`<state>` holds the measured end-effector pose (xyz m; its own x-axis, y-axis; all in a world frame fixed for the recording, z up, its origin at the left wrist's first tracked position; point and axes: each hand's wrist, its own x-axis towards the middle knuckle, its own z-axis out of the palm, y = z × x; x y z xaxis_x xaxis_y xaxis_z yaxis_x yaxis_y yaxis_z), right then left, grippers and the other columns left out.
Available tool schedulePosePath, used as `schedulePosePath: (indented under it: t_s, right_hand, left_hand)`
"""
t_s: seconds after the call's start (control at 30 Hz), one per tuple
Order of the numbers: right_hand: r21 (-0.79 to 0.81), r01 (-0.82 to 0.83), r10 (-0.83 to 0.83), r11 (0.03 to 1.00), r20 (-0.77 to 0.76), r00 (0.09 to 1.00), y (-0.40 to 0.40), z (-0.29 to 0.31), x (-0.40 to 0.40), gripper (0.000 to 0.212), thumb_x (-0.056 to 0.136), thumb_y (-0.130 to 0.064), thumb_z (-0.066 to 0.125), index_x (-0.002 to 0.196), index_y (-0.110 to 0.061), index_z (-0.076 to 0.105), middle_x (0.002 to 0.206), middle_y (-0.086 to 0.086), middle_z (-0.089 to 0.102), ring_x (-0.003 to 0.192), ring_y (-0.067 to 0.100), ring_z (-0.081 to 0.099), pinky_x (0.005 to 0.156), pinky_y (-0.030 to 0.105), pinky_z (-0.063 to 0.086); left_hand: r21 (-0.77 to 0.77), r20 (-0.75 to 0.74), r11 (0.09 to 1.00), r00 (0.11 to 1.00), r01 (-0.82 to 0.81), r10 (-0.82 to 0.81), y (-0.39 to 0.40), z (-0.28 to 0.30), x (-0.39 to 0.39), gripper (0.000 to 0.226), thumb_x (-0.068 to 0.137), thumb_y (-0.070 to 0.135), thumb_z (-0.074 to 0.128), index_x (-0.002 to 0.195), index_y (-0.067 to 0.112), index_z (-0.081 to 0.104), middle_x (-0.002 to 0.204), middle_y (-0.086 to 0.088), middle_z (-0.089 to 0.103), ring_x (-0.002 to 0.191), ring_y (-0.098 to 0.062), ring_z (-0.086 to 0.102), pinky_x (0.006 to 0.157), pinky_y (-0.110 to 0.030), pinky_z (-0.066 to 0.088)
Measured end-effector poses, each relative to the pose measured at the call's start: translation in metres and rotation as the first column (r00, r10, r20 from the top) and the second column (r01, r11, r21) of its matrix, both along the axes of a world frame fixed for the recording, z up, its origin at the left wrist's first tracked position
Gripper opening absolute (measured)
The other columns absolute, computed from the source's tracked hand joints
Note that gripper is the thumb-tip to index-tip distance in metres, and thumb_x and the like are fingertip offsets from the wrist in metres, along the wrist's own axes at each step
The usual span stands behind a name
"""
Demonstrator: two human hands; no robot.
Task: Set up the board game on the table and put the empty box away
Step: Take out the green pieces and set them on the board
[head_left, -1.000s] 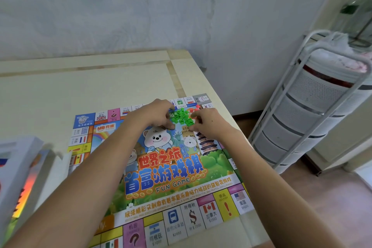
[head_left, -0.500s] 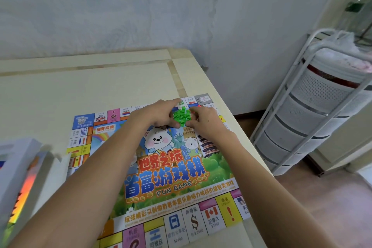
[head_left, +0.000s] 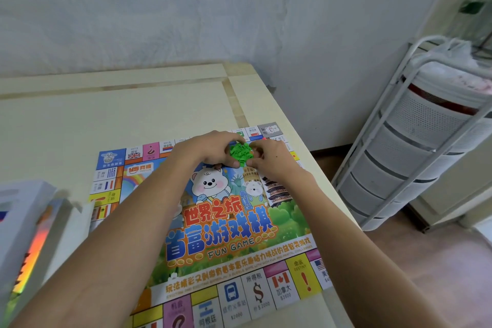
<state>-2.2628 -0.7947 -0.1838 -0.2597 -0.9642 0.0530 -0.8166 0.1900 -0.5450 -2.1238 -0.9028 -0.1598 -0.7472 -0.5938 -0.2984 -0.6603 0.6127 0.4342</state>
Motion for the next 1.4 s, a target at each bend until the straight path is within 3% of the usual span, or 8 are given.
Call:
schedulePosePath:
  t_s: [0.1,0.17,0.23,0.37,0.47,0.63,1.0,1.4]
  right_hand:
    - [-0.004,0.011,-0.010,1.000,0.080,0.997,0.004,0.005,-0.005,0.054,0.085,-0.021,0.073,0.136,-0.013,0.055,0.102,0.006,0.065,0.090,0.015,0.055,0.081,0.024,0.044]
    - [-0.067,0.080,-0.074,0.995,0.080,0.994,0.004,0.013,-0.018,0.042,0.091,-0.019,0.066,0.132,-0.016,0.059,0.106,0.006,0.067,0.089,0.015,0.058,0.078,0.018,0.045]
    - [-0.120,0.149,-0.147,0.982,0.025,0.989,0.002,0.021,-0.035,0.032,0.095,-0.015,0.058,0.127,-0.012,0.062,0.117,0.011,0.065,0.094,0.018,0.059,0.083,0.023,0.050]
    - [0.084,0.045,-0.039,0.995,-0.072,0.997,-0.005,0.022,-0.040,0.044,0.097,-0.008,0.053,0.140,-0.014,0.050,0.140,0.012,0.041,0.123,0.025,0.048,0.100,0.029,0.039]
    - [0.157,-0.052,0.074,0.986,-0.131,0.989,-0.013,0.018,-0.033,0.040,0.098,-0.008,0.048,0.138,-0.013,0.053,0.135,0.014,0.045,0.122,0.026,0.048,0.104,0.029,0.035]
    - [0.162,-0.053,0.082,0.985,-0.179,0.980,-0.015,0.012,-0.033,0.040,0.095,0.000,0.046,0.130,-0.012,0.061,0.129,0.014,0.051,0.117,0.028,0.051,0.102,0.032,0.038]
    - [0.254,-0.137,0.164,0.957,-0.092,0.982,-0.013,0.015,-0.030,0.054,0.093,-0.010,0.049,0.145,-0.025,0.045,0.149,0.007,0.034,0.137,0.027,0.034,0.116,0.042,0.029]
    - [0.144,-0.119,0.126,0.982,-0.044,0.991,-0.005,0.016,-0.033,0.051,0.087,-0.008,0.056,0.137,-0.019,0.056,0.135,0.008,0.052,0.121,0.023,0.050,0.101,0.029,0.039]
  left_hand:
    - [0.048,-0.025,0.999,1.000,-0.007,0.008,-0.003,-0.001,0.005,0.086,0.084,0.030,0.077,0.153,0.031,0.026,0.083,0.000,0.061,0.075,-0.019,0.056,0.076,-0.036,0.046]
    - [0.129,-0.068,0.991,0.997,-0.023,0.032,-0.007,0.000,0.012,0.087,0.085,0.022,0.076,0.153,0.031,0.023,0.079,-0.004,0.062,0.071,-0.020,0.062,0.076,-0.041,0.052]
    - [0.057,-0.067,0.997,0.997,-0.045,0.048,-0.013,0.003,0.018,0.076,0.088,0.018,0.072,0.150,0.029,0.029,0.085,-0.004,0.065,0.072,-0.019,0.064,0.075,-0.038,0.051]
    - [-0.132,-0.013,0.987,0.996,-0.086,0.085,-0.016,0.004,0.026,0.057,0.091,0.017,0.067,0.143,0.026,0.044,0.099,-0.001,0.057,0.091,-0.022,0.054,0.080,-0.030,0.041]
    - [-0.138,0.022,0.987,0.996,-0.080,0.084,-0.017,-0.004,0.027,0.055,0.093,0.014,0.064,0.144,0.023,0.045,0.099,-0.001,0.054,0.092,-0.021,0.050,0.080,-0.028,0.037]
    - [-0.118,-0.032,0.986,0.993,-0.119,0.116,-0.020,-0.010,0.029,0.053,0.093,0.014,0.065,0.142,0.022,0.048,0.101,0.000,0.053,0.094,-0.019,0.049,0.082,-0.027,0.036]
    - [-0.072,-0.124,0.983,0.980,-0.167,0.157,-0.021,-0.016,0.032,0.051,0.091,0.010,0.066,0.138,0.021,0.053,0.088,0.001,0.056,0.088,-0.017,0.049,0.081,-0.025,0.034]
    - [-0.070,-0.152,0.980,0.973,-0.185,0.173,-0.021,-0.018,0.032,0.049,0.091,0.010,0.066,0.136,0.024,0.055,0.085,0.003,0.056,0.081,-0.014,0.051,0.078,-0.027,0.036]
